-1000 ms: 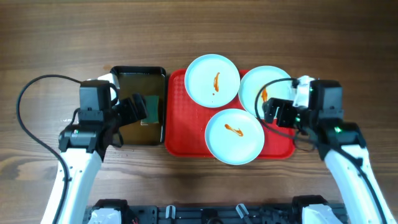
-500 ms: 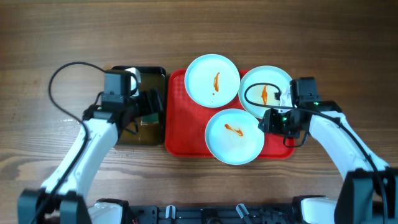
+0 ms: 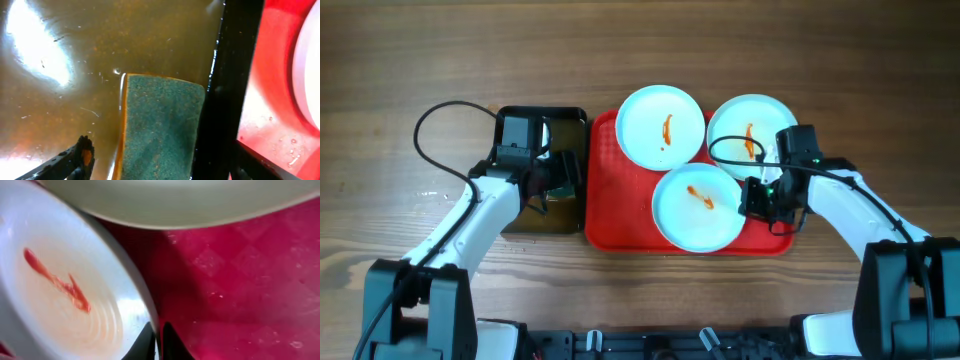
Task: Clean dirty plates on tray and stack at the side
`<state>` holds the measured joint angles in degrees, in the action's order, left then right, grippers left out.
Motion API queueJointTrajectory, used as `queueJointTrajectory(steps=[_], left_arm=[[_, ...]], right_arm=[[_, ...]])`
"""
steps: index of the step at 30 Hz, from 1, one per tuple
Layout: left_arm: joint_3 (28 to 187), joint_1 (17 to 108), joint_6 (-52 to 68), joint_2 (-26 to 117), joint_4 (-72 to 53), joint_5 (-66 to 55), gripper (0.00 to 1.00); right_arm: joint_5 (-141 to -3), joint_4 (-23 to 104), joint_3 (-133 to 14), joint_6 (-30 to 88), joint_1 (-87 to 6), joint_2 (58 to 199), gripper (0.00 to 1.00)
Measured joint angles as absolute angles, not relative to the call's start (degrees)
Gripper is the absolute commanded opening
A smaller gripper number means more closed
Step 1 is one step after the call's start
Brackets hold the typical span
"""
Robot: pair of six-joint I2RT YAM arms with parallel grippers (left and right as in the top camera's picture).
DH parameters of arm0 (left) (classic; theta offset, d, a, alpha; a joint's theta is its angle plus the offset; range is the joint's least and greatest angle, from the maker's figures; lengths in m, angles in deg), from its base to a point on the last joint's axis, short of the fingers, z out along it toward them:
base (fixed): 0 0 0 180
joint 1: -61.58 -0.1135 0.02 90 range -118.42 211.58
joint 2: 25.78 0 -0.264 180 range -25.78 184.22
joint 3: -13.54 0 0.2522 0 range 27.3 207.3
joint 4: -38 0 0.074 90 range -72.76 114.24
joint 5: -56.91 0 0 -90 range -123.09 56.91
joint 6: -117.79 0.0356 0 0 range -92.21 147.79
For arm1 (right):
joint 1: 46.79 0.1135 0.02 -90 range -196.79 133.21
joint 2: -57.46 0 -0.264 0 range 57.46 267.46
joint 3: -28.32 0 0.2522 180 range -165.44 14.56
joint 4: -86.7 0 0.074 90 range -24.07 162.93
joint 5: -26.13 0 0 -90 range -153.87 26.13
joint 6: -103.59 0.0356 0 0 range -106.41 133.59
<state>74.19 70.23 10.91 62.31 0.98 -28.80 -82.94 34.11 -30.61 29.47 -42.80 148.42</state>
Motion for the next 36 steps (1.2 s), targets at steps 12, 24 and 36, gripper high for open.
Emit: queueJointTrajectory(steps=[12, 24, 36], left_arm=[[74.3, 70.5, 10.9, 67.0, 1.6, -29.4, 0.1], [74.7, 70.5, 10.6, 69.5, 2.1, -29.4, 0.08], [74.5, 70.5, 10.7, 65.5, 2.5, -29.4, 0.04]], right_arm=[[-82.9, 35.7, -30.6, 32.7, -39.1, 148.4, 0.07], [-82.9, 35.7, -30.6, 32.9, -39.1, 148.4, 0.07], [-82.9, 35.7, -30.6, 32.9, -39.1, 148.4, 0.07]])
